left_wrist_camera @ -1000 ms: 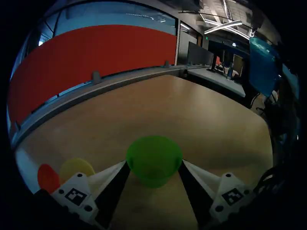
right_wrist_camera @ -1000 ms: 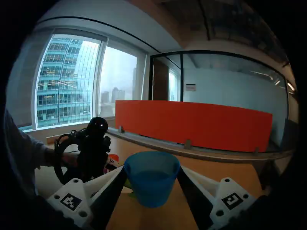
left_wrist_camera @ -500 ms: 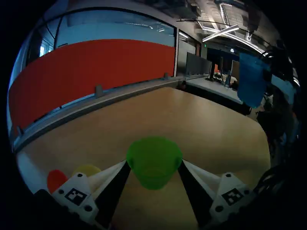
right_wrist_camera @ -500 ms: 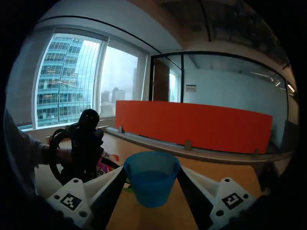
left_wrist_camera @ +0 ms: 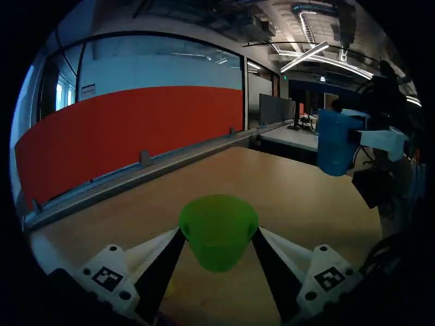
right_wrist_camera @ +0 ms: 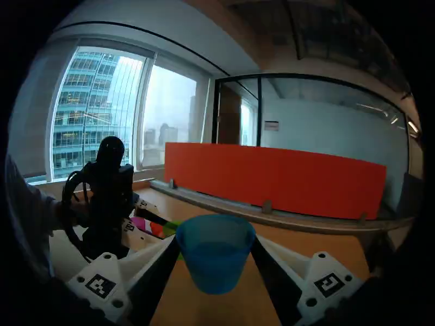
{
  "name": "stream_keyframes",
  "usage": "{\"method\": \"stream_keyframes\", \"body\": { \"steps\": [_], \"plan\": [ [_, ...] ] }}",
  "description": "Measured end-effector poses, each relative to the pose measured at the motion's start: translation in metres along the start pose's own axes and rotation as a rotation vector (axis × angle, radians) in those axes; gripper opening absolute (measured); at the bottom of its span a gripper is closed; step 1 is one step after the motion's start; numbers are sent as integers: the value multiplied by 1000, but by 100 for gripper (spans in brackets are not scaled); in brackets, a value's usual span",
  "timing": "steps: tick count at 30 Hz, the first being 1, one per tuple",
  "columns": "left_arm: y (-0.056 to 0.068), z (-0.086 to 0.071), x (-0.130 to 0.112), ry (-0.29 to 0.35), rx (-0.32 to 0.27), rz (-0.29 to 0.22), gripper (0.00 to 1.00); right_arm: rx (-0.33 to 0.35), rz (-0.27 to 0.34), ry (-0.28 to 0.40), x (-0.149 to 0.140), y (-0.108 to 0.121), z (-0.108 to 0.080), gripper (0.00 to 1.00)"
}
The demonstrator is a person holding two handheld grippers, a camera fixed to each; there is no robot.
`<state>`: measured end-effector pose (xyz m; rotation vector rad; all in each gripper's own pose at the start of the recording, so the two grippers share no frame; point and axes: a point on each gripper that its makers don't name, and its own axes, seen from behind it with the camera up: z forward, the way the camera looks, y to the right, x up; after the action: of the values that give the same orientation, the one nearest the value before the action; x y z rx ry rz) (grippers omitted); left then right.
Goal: Pour water
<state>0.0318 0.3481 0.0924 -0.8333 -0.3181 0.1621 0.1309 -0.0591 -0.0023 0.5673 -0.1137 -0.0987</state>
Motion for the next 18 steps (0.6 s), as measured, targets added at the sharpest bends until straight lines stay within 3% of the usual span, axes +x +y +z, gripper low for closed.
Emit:
{"method": "stream_keyframes", "body": {
  "steps": [9, 18],
  "plan": [
    [-1, -15, 22, 78, -11, 5, 86, 3, -5, 2, 4, -4, -1, 91],
    [-6, -25, 30, 116, 2, 13, 86, 4, -9, 4, 6, -6, -1, 91]
  ]
}}
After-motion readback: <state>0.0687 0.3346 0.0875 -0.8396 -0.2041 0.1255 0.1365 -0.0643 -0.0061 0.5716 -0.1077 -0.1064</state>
